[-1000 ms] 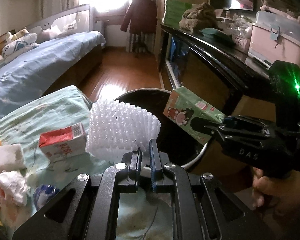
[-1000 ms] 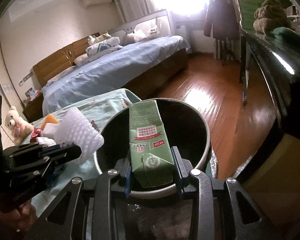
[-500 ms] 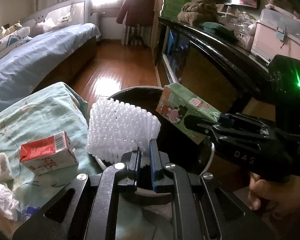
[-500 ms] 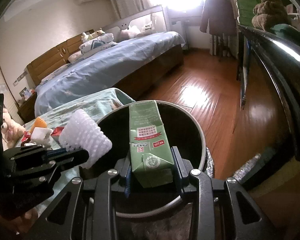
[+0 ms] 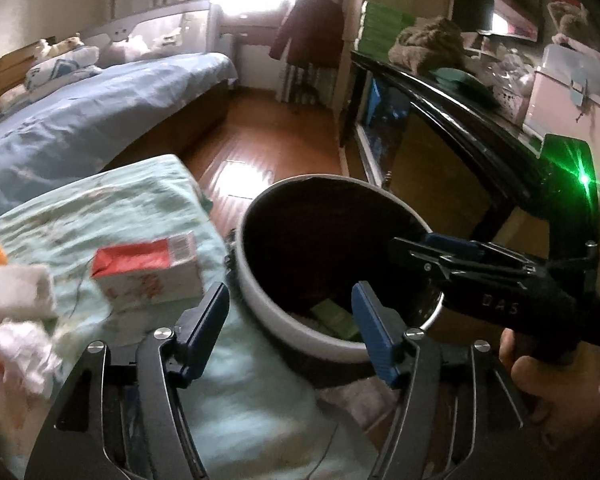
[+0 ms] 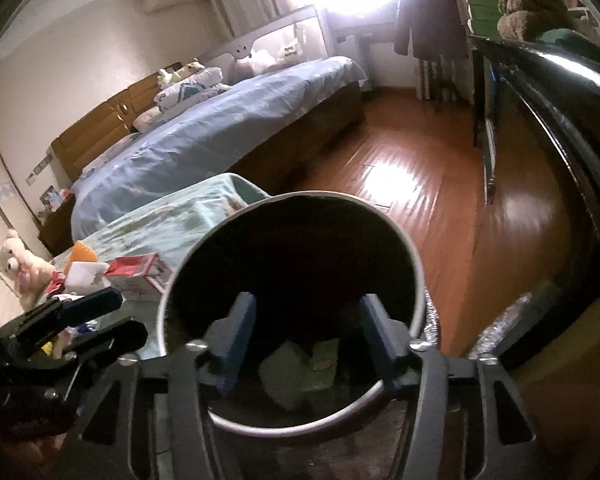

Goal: Collect trash
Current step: 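Open both grippers to drop the tray and carton into the bin, then grasp the blue plastic bag on the sheet with the right gripper, then grasp the white crumpled plastic bag with the left gripper, then carry the white bag and blue bag in both grippers over the bin, then open both grippers to drop the two bags into the bin, then move both open grippers back toward the pile of snack wrappers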

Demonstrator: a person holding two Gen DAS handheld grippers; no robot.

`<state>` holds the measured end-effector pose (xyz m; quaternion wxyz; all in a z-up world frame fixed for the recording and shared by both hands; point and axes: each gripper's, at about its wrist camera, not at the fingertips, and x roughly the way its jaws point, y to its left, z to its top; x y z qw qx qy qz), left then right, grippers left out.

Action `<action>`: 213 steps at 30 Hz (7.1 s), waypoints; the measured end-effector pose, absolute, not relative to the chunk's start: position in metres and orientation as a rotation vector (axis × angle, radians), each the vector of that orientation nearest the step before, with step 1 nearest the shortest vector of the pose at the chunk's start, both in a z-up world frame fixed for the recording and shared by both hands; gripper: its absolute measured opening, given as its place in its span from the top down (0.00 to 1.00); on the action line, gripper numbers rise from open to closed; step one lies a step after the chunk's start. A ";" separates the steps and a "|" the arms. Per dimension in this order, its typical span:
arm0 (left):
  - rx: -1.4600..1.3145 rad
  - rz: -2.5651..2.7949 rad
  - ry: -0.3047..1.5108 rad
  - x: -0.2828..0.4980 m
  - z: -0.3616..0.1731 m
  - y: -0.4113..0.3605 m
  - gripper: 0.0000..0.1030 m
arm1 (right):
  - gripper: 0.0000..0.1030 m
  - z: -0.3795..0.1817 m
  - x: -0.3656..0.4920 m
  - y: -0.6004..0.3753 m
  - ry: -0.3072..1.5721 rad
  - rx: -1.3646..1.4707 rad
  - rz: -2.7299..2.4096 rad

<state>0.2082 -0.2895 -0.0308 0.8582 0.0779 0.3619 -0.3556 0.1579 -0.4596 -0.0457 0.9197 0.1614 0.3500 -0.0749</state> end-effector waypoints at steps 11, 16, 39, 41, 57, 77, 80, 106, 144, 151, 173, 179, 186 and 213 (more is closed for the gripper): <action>0.067 -0.621 0.735 0.189 -0.027 -0.213 0.35 | 0.13 -0.037 0.141 -0.420 0.688 0.371 -0.072; 0.023 -0.553 0.725 0.185 -0.027 -0.173 0.32 | 0.11 -0.036 0.136 -0.396 0.689 0.374 -0.028; -0.058 -0.311 0.780 0.189 -0.064 -0.053 0.30 | 0.11 -0.054 0.153 -0.290 0.773 0.306 0.176; -0.055 -0.312 0.784 0.193 -0.064 -0.050 0.30 | 0.11 -0.054 0.156 -0.284 0.775 0.299 0.188; 0.042 -0.449 0.795 0.248 -0.069 -0.076 0.32 | 0.50 -0.081 0.196 -0.272 0.871 0.438 0.262; 0.048 -0.539 0.847 0.265 -0.079 -0.113 1.00 | 0.65 -0.080 0.181 -0.312 0.863 0.468 0.240; 0.031 -0.546 0.833 0.255 -0.073 -0.107 1.00 | 0.65 -0.076 0.177 -0.312 0.853 0.460 0.243; 0.034 -0.573 0.832 0.238 -0.064 -0.150 0.84 | 0.64 -0.049 0.147 -0.339 0.764 0.396 0.152; 0.143 -0.792 0.775 0.213 -0.021 -0.281 0.84 | 0.64 -0.033 0.136 -0.447 0.648 0.350 -0.167; 0.151 -0.807 0.785 0.219 -0.024 -0.296 0.84 | 0.64 -0.036 0.142 -0.454 0.661 0.329 -0.190; 0.153 -0.817 0.817 0.236 -0.037 -0.320 0.82 | 0.61 -0.049 0.156 -0.471 0.717 0.321 -0.204; 0.158 -0.823 0.823 0.243 -0.039 -0.326 0.79 | 0.60 -0.049 0.161 -0.475 0.729 0.316 -0.207; 0.139 -0.820 0.823 0.244 -0.040 -0.320 0.54 | 0.42 -0.052 0.161 -0.479 0.742 0.336 -0.197; 0.026 -0.658 0.809 0.218 -0.054 -0.222 0.36 | 0.13 -0.033 0.140 -0.427 0.679 0.354 -0.107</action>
